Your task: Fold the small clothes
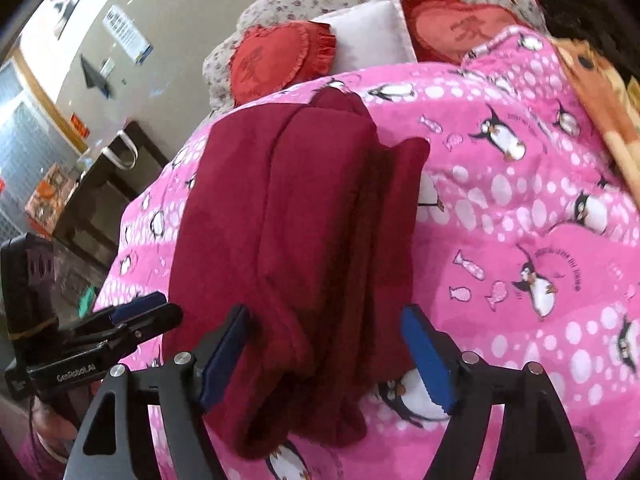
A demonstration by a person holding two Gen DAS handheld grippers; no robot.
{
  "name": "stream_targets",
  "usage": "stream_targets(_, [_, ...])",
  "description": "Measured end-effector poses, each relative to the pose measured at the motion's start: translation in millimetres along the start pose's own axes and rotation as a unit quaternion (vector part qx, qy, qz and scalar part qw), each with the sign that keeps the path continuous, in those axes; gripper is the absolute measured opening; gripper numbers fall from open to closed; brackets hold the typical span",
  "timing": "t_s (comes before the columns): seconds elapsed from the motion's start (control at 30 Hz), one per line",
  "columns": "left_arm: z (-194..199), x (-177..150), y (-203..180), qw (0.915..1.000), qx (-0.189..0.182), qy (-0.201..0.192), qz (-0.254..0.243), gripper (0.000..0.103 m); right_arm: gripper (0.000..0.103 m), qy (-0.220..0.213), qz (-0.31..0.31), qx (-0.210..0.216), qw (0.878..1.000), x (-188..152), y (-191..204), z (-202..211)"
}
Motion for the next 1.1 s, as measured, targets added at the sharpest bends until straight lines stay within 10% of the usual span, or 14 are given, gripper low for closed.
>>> stream_targets(0.27, [-35.7,13.0,3.8,0.9972,-0.052,0.014,0.053,0.077,0.087,0.01,-0.033,0.059,0.998,11.7,-9.3,-35.8])
stream_targets(0.43, [-34.6,12.2,-0.2,0.995,-0.074,0.014,0.066,0.069,0.055,0.008,-0.005,0.06,0.998,13.8,3.4,-31.0])
stream_targets(0.6, [4.6,4.4,-7.4,0.9937,-0.096,0.0,0.058,0.056,0.044,0.005,0.009,0.092,0.996,10.6,23.9,-0.9])
stream_targets(0.87, [62.7,-58.1,-10.5,0.9964,-0.066,0.048,0.021,0.056,0.044,0.062,0.003,0.147,0.987,-48.6,54.2,30.6])
stream_targets(1.1, [43.7,-98.4,2.7,0.9982,-0.006,0.057,0.014,0.057,0.057,0.11,-0.01,0.099,0.989,-93.9,48.0,9.5])
Point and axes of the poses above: each gripper's, at about its wrist camera, not at the fingertips, and z roughly against the way its jaws point, y to its left, x to its top, the point moved 6 cm from there along -z, roughly the way its jaws point, and after that the axes turned 4 degrees about -x, right-handed, at the moved point
